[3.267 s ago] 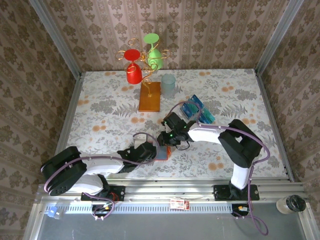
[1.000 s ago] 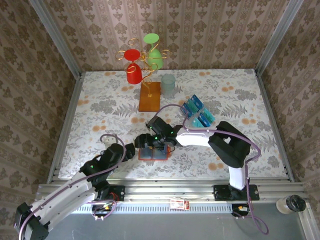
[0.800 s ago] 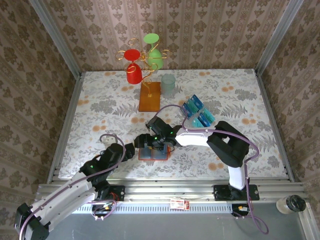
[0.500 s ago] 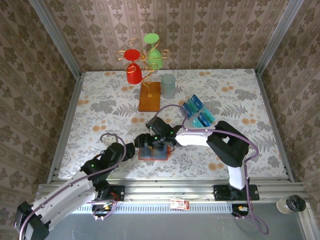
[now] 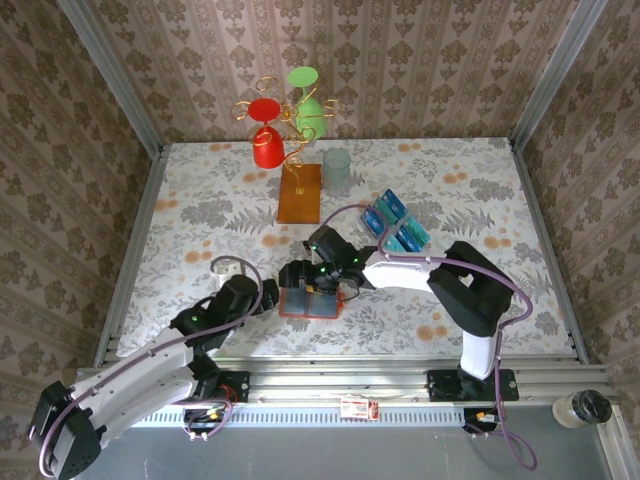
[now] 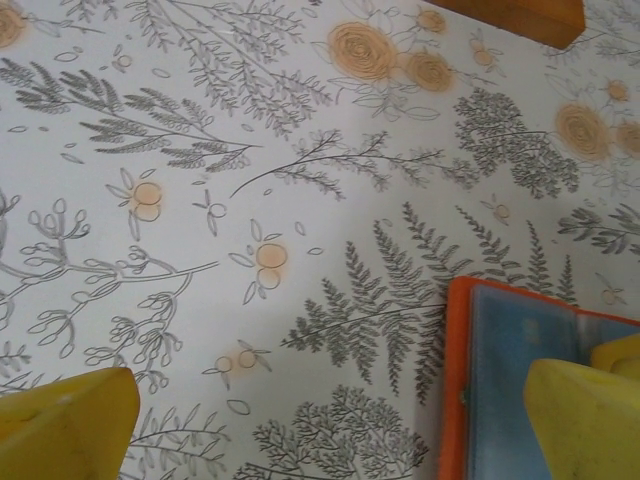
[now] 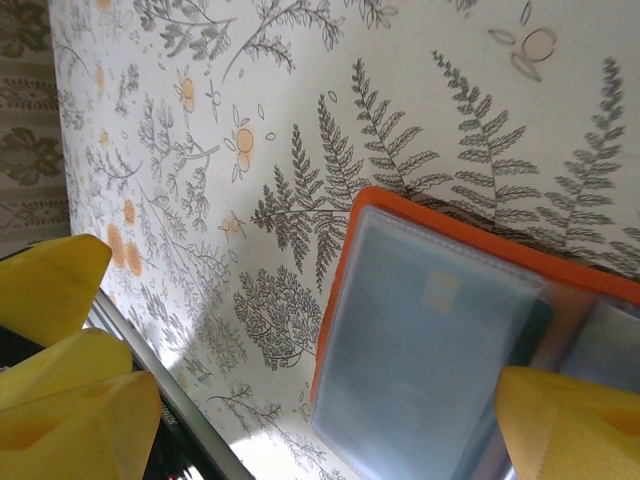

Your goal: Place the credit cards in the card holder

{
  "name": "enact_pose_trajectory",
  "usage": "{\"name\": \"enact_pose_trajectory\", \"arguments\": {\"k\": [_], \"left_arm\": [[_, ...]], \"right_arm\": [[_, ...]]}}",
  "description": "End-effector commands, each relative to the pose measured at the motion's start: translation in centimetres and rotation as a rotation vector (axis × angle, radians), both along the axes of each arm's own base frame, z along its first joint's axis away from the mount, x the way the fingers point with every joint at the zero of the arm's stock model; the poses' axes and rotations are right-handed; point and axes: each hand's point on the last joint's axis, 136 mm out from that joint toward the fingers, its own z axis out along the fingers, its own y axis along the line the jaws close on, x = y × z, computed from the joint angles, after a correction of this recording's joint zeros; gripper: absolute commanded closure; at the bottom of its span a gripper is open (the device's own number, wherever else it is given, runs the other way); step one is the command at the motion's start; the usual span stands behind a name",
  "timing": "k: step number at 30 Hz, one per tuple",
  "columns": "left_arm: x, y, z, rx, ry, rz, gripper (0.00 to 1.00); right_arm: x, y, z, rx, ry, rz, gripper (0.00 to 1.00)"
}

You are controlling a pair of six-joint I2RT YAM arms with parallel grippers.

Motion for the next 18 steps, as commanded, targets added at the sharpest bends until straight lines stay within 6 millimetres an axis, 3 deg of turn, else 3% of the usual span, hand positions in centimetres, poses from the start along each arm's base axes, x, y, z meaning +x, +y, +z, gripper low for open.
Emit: {"name": "enact_pose_trajectory", "arguments": {"k": [1,8,14,18], "left_arm": [[0.8,-1.4,1.4,-0.020,-0.020,-0.042,0.00],[1.5,-3.2,0.8,-0.028,0.002,-0.093,0.00],[1.8,-3.9,0.2,-0.036,0.009,-0.101,0.00],[1.8,-3.9,-0.2,-0.027,0.011,-0.104,0.00]], "right_arm": [[0.5,-1.4,2.1,0.040,-0.038,-0.013,0.13],[0.8,-6.4,2.8,-0.092,-0.089,-0.069,0.15],[-0.3,-11.8,1.0,-0.370,-0.145,-0.053,0.21],[-1.1,-13.4,-0.7,-0.451,-0.137,-0.028,0.28]]}}
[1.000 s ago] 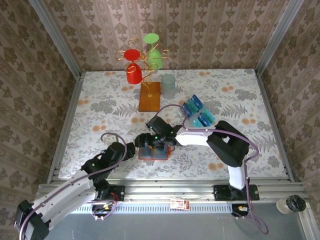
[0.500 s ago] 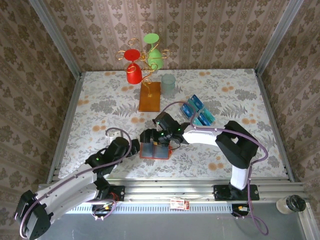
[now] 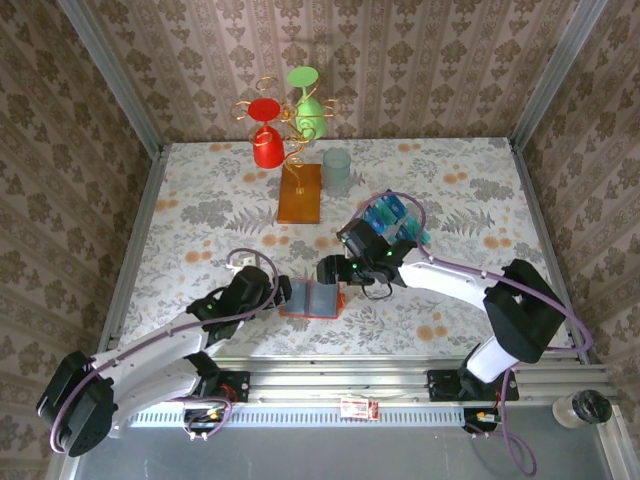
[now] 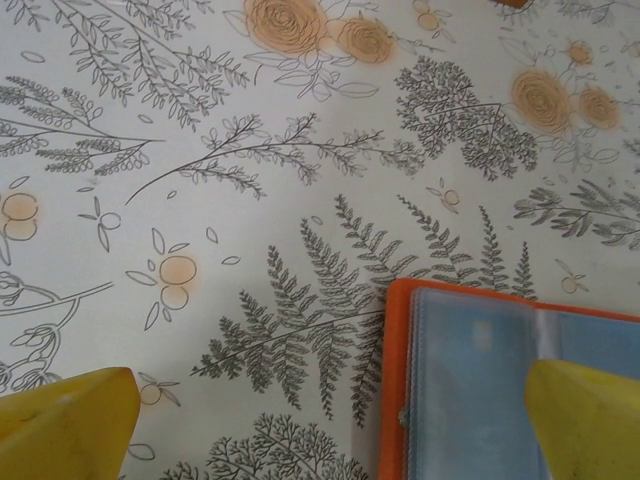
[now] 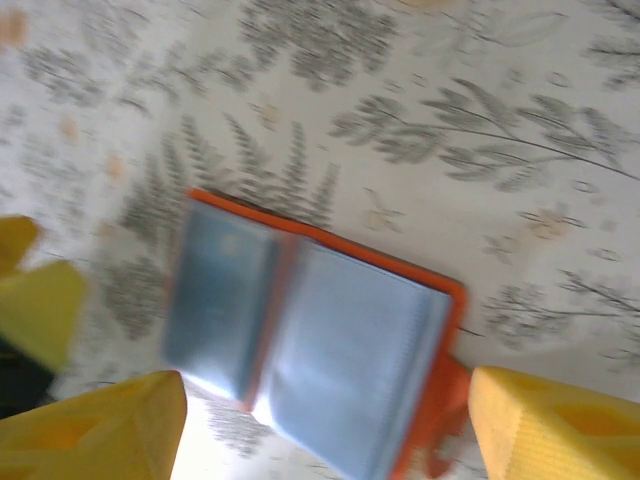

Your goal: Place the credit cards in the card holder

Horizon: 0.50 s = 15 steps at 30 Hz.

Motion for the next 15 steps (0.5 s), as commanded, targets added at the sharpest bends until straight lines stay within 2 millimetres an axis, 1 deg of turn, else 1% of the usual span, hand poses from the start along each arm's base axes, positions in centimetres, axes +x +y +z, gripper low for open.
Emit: {"name": "enact_pose_trajectory", "arguments": {"k": [1,9,11,15], "left_arm": [[0.6,-0.7,0.7,-0.017,-0.028,-0.021,0.00],[0.8,-1.3,0.2,-0.025,-0.020,-0.031,0.00],[0.9,-1.4,0.3,-0.023,-0.020,-0.035,0.00],[1.1,-1.7,0.1,-0.028,-0.019,-0.037,0.00]], "right_arm": [[-1.7,-3.3,-3.0,-0.180,0.033,0.026,0.30],[-2.4,-2.9,-5.7,-0.219,0.074,0.051,0.40],[-2.4,-3.0,-6.1,-0.229,0.078,0.049,0.44],[-2.2,-3.3,-6.6,-0.246,0.077,0.046,0.57]]}}
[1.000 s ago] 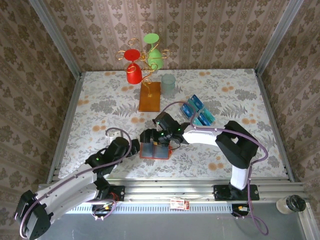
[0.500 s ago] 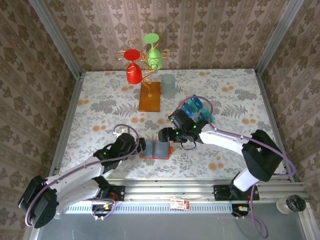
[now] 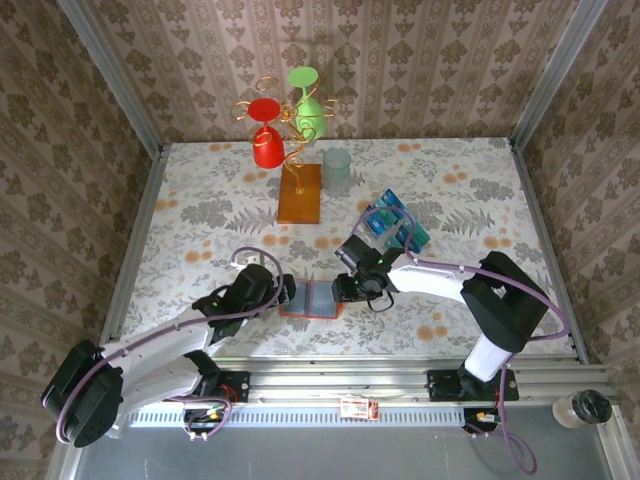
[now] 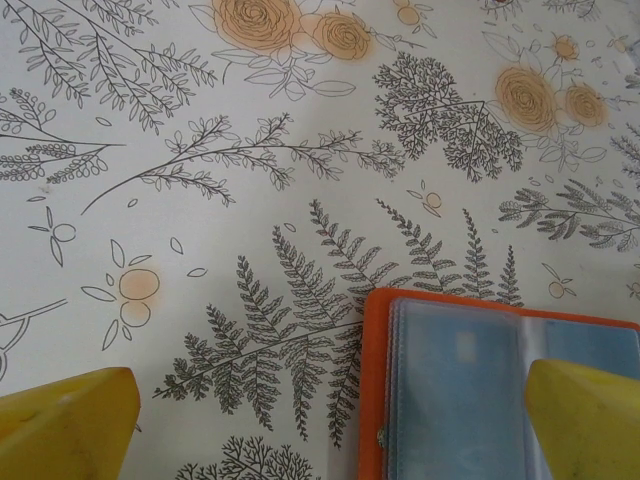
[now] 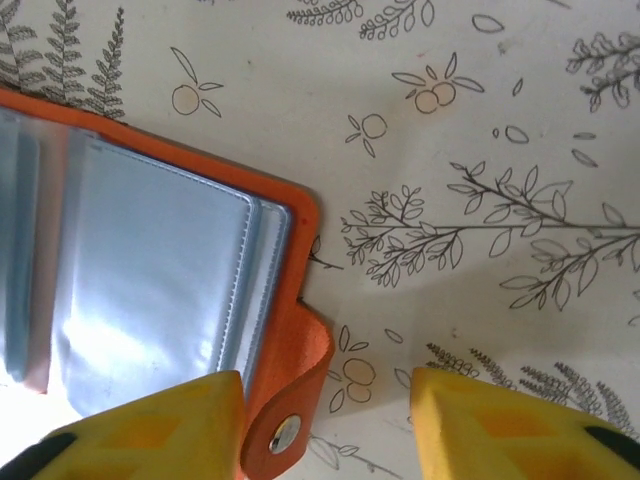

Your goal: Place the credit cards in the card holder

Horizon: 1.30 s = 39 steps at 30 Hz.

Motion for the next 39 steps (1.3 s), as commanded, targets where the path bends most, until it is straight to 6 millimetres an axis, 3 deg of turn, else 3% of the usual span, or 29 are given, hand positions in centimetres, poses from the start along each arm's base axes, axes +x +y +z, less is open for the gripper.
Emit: {"name": "enact_pose_trajectory", "arguments": {"k": [1,6,7,24,25,28,31,34,39], "left_arm": [[0.6,-0.8,0.7,-0.019,-0.023,-0.018,0.00],[0.8,-1.4,0.5,-0.016,-0.014,-0.028,0.00],[0.8,-1.5,0.4,-0.016,-0.012,-0.030,0.00],[1.6,-2.9,-0.1,-0.008,-0.003,-0.055,0.00],[1.6,-2.9,-0.1,-0.010,-0.004,-0.055,0.00],[1.6,-2.8,-0.2,-0.004,-0.004,-0.053,0.00],[1.6,-2.9,-0.2,-0.004,-0.004,-0.060,0.00],[1.6,-3.0,-0.1,-0.007,-0.002,-0.065,0.00],[1.7,-3.1,0.1,-0.003,-0.004,-0.074,0.00]], "right_arm": [[0.0,-0.9,-0.9,-0.055,-0.007,-0.001,0.63],[0.4,-1.9,-0.9,-0.070,-0.022,-0.029,0.95],[0.5,-2.2,-0.9,-0.073,-0.025,-0.039,0.98],[-0.1,-6.9,-1.2,-0.112,-0.028,-0.149,1.00],[-0.1,-6.9,-1.0,-0.110,-0.027,-0.151,0.99],[0.0,-6.6,0.1,-0.086,-0.034,-0.136,0.76],[0.6,-6.4,2.6,-0.064,-0.070,-0.115,0.52],[1.8,-6.7,5.5,-0.048,-0.119,-0.099,0.43],[4.4,-8.8,9.1,-0.096,-0.189,-0.085,0.41]]}}
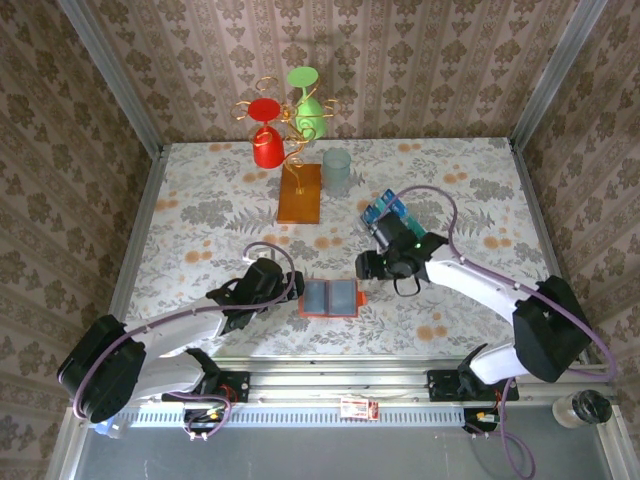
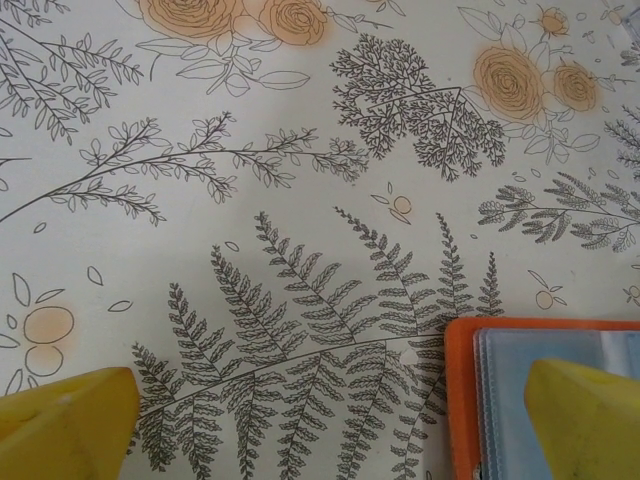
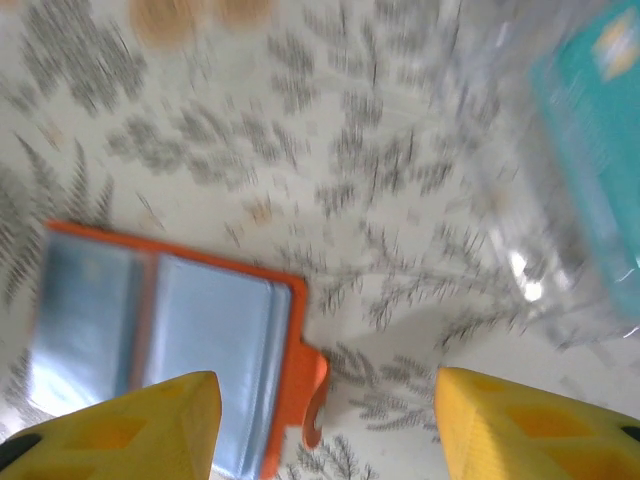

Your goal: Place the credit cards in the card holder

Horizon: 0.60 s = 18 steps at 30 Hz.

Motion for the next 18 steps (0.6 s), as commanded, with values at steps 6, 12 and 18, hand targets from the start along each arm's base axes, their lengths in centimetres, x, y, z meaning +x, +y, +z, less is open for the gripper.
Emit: {"name": "enact_pose_trajectory", "arguments": {"k": [6,12,18], "left_arm": [[0.6,-0.9,1.3,-0.011,-0.024,-0.033,0.00],[0.6,-0.9,1.4,-0.012,-0.020,-0.035,0.00],[0.5,-0.8,1.4,-0.009,-0.020,-0.033,0.00]], "right_arm": [[3.3,-4.6,1.4,-0.266,-0.004,0.073,0.46],[5.0,-5.8,0.1,-0.411,0.020,0.094,0.54],[6.0,-7.4,-0.4,-0.534,0.017,0.082,0.57]]}}
